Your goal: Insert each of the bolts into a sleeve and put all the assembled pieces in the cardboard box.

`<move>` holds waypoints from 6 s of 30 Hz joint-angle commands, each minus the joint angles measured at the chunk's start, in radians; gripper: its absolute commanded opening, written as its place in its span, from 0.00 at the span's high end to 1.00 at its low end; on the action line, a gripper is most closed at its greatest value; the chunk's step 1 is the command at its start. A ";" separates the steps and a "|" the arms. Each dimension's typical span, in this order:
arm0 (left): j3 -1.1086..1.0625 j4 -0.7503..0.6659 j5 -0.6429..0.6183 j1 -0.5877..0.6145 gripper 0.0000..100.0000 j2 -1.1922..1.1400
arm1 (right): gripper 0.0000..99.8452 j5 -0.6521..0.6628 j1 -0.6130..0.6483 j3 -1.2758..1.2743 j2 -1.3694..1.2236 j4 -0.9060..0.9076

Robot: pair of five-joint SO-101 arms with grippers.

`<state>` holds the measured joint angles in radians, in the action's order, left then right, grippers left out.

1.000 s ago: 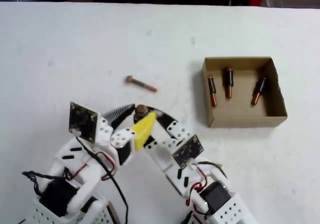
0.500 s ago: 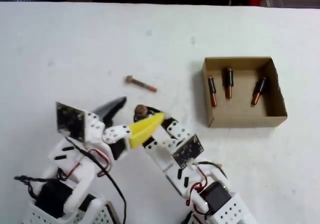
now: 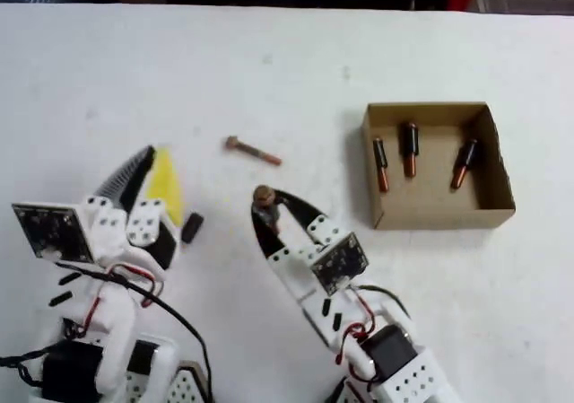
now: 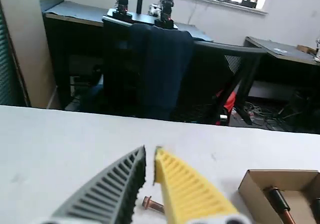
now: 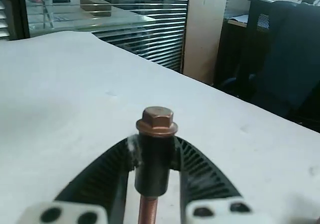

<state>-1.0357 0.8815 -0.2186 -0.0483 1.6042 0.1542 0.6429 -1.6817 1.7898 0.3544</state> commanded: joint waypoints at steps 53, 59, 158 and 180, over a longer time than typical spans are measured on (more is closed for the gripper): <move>-0.336 0.321 0.135 0.027 0.98 0.225 | 0.98 0.094 -0.638 0.951 -0.954 0.366; -0.382 0.318 0.137 0.027 0.98 0.225 | 0.98 0.094 -0.664 1.051 -1.162 0.341; -0.382 0.371 0.137 0.239 0.98 0.225 | 0.79 0.083 0.056 1.708 -1.325 1.218; -0.382 0.371 0.137 0.407 0.98 0.225 | 0.79 -0.114 0.142 1.003 -1.326 0.460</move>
<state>-1.4730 1.2482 -0.0913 0.3353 1.8220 0.1404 0.7748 -0.6797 0.4427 0.8592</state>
